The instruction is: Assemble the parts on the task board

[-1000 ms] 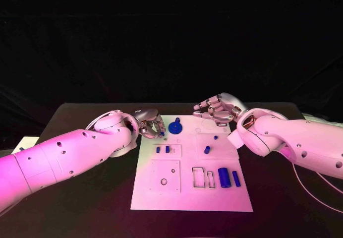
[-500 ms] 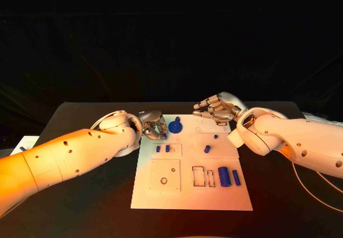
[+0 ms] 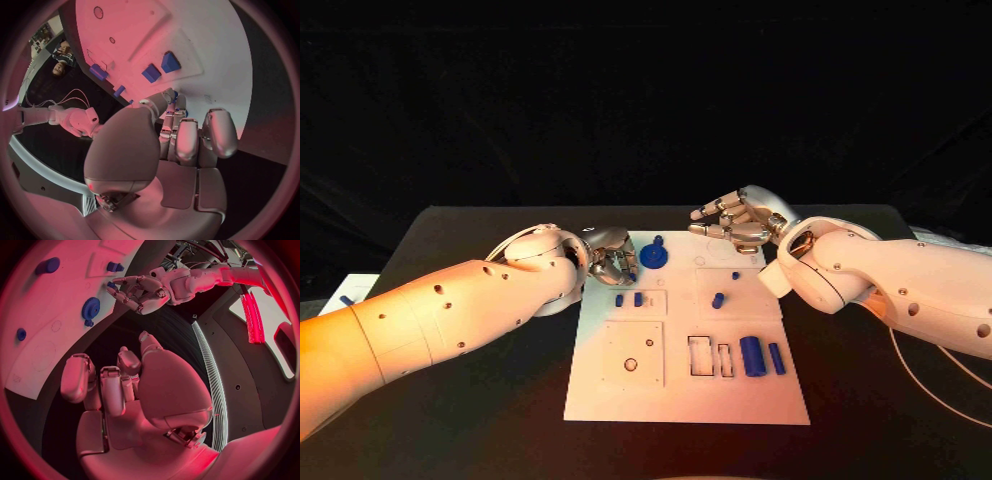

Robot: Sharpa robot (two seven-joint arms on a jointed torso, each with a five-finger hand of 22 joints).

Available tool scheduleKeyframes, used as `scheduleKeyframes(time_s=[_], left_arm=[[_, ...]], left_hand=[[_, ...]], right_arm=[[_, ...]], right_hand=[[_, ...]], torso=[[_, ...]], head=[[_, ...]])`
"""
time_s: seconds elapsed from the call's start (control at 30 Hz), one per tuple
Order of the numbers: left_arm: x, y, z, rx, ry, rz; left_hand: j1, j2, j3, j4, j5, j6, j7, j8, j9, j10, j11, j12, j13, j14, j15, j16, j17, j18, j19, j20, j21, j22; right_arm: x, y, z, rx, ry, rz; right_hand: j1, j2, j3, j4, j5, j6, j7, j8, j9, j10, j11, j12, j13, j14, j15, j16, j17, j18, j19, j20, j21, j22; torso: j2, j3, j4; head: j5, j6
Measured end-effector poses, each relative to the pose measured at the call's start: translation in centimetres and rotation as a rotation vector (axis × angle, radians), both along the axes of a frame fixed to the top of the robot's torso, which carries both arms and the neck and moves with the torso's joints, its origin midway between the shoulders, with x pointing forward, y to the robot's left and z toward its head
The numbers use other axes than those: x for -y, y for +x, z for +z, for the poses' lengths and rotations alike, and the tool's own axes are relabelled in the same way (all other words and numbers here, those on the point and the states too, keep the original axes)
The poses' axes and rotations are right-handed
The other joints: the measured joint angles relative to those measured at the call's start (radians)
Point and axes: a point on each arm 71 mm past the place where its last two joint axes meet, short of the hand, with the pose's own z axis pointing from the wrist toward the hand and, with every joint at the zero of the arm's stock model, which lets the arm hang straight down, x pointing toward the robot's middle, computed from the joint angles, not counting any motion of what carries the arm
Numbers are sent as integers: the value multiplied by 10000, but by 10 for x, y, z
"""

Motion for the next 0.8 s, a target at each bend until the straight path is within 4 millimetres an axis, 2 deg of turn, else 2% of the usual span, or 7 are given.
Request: scheduleKeyframes(time_s=[0.43, 0.6, 0.8], left_arm=[[3, 1, -1, 43, 153, -80], [3, 1, -2, 53, 211, -77], [2, 1, -4, -14, 334, -40]], left_hand=[[-4, -4, 0, 0, 0, 35, -37, -14, -2, 0, 0, -36, 0, 0, 0, 0, -1, 13, 0, 0, 0, 11], [-128, -128, 0, 0, 0, 33, -34, -122, -33, 0, 0, -150, -3, 0, 0, 0, -63, 14, 0, 0, 0, 33], [-307, -227, 27, -26, 0, -284, 206, -394, -177, -293, 176, -275, -56, 15, 31, 0, -186, 16, 6, 7, 0, 33]], right_arm=[[0, 0, 0, 1, 1, 4], [0, 0, 0, 2, 1, 4], [0, 0, 0, 2, -1, -2]], right_hand=[[0, 0, 0, 0, 0, 0, 0, 0, -2, 0, 0, 0, 1, 0, 0, 0, 0, 0, 0, 0, 0, 0], [0, 0, 0, 0, 0, 0, 0, 0, -2, 0, 0, 0, 0, 0, 0, 0, -1, 0, 0, 0, 0, 0], [0, 0, 0, 0, 0, 0, 0, 0, -3, 0, 0, 0, 0, 0, 0, 0, -1, 0, 0, 0, 0, 0]], torso=[[0, 2, 1], [0, 2, 1], [-2, 2, -1]], head=[[-12, -22], [-14, -13], [-13, -9]])
